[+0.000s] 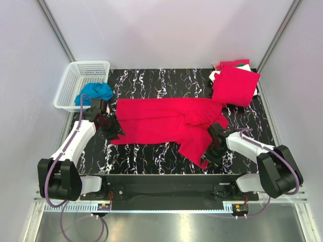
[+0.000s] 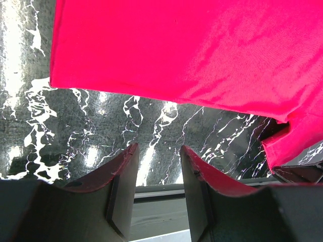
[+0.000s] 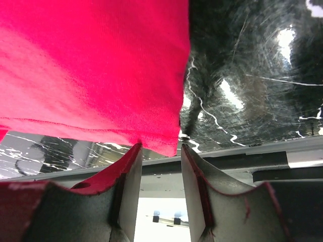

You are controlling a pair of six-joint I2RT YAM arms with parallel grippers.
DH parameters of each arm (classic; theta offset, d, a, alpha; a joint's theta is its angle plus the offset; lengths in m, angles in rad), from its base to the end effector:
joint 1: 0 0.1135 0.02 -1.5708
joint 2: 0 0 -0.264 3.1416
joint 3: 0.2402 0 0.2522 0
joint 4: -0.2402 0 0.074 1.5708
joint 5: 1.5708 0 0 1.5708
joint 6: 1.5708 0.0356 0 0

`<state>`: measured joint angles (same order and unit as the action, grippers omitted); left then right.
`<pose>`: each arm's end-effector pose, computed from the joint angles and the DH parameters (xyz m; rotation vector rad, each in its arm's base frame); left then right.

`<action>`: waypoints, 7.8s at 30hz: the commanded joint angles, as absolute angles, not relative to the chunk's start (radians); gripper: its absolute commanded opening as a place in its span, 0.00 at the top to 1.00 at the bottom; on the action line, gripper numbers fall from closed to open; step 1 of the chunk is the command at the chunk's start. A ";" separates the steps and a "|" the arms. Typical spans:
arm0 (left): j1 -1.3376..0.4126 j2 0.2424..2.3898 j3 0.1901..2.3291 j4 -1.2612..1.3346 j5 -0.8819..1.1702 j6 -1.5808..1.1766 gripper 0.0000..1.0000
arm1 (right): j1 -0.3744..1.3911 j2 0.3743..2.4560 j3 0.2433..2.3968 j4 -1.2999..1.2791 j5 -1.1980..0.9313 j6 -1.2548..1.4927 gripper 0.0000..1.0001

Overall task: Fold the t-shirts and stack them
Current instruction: Fold the tshirt

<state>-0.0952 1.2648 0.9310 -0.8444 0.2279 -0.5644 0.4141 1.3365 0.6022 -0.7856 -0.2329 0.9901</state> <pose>0.2313 -0.0302 0.2413 -0.5897 2.7419 -0.4842 0.1672 0.0825 0.1422 -0.8473 -2.8917 -0.3187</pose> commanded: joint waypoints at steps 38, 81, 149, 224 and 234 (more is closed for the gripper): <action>-0.061 1.285 0.937 -0.888 0.052 -0.656 0.56 | 0.477 1.399 0.676 -0.805 -0.150 1.040 0.92; 0.046 1.468 0.747 -0.583 -0.040 -0.695 0.69 | 0.479 1.382 0.692 -0.796 -0.161 1.009 1.00; 0.092 1.324 0.986 -0.689 0.008 -0.568 1.00 | 0.262 1.347 1.305 -1.141 0.124 0.709 1.00; 0.009 1.507 1.278 -0.772 0.002 -0.357 1.00 | 0.149 1.671 1.746 -1.149 0.141 0.466 1.00; 0.011 1.396 1.255 -0.808 -0.032 -0.334 1.00 | 0.149 1.500 1.625 -1.172 0.058 0.488 1.00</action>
<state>0.0044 1.4597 1.2537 -0.8124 0.0017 -0.3603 0.1539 1.5703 1.6348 -1.1591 0.0937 0.4725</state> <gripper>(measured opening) 0.012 0.012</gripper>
